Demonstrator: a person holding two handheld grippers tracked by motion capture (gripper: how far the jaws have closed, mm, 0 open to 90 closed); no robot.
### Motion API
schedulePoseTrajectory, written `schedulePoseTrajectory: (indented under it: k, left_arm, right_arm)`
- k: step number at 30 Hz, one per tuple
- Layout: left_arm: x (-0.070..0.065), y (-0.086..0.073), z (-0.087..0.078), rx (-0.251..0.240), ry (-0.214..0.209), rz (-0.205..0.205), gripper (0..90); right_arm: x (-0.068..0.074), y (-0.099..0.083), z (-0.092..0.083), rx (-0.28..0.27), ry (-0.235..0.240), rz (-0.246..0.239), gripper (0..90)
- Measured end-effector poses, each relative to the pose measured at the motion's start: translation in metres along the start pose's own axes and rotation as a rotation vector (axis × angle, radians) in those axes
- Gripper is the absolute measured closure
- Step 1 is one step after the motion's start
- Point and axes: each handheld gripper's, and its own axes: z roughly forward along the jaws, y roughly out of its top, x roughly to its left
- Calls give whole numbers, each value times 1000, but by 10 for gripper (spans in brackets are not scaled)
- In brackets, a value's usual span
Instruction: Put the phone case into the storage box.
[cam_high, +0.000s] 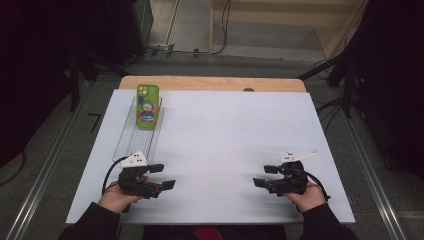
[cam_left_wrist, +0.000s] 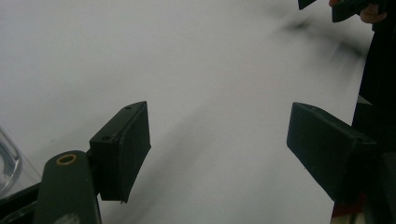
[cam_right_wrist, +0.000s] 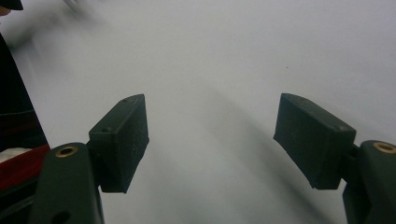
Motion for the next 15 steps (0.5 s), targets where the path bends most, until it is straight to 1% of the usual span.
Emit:
schedulePoseTrajectory:
  k: [4, 6, 8, 15]
  left_arm:
    - [1, -3, -1, -4, 6, -5, 223]
    - [2, -4, -1, -9, 6, -1, 224]
    - [2, -5, -2, -9, 9, -7, 225]
    - [3, -7, -2, -17, 17, -2, 231]
  right_arm:
    - [0, 0, 0, 1, 0, 2, 243]
    - [0, 0, 1, 2, -1, 1, 242]
    - [0, 0, 1, 2, -1, 2, 242]
    - [0, -1, 1, 3, 4, 4, 242]
